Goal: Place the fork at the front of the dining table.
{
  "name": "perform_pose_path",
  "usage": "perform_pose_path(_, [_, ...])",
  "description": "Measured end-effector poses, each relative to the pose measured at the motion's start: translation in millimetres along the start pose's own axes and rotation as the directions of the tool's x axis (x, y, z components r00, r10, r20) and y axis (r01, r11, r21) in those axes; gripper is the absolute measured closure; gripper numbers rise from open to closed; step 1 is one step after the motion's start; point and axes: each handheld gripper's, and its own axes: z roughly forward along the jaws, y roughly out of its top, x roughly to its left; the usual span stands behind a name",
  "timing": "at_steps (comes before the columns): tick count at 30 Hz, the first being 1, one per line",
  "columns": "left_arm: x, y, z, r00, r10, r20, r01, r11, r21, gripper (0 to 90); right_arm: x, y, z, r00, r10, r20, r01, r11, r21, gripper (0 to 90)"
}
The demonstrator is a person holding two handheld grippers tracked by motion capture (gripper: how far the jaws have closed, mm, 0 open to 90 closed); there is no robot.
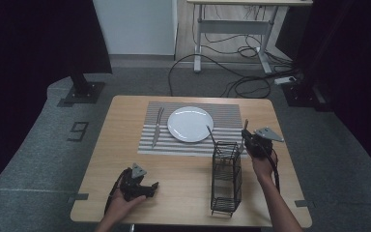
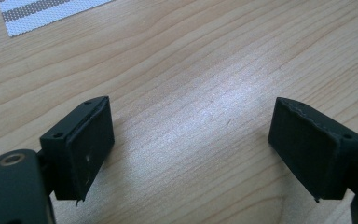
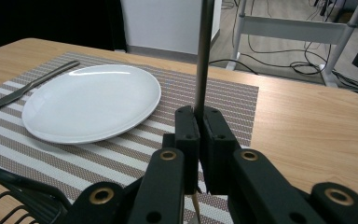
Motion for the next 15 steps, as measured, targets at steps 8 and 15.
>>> perform_pose_path(8, [0.0,0.0,0.0,1.0,0.0,0.0,0.0,1.0,0.0,14.0,-0.8,-5.3,6.5,1.0,-0.007,-0.001,0.007,0.998,0.061,85.0])
perform_pose_path(15, [0.0,-0.1,0.0,1.0,0.001,0.0,-0.001,1.0,0.0,14.0,0.2,-18.6,17.6,0.9998,-0.018,0.008,0.017,0.991,0.13,85.2])
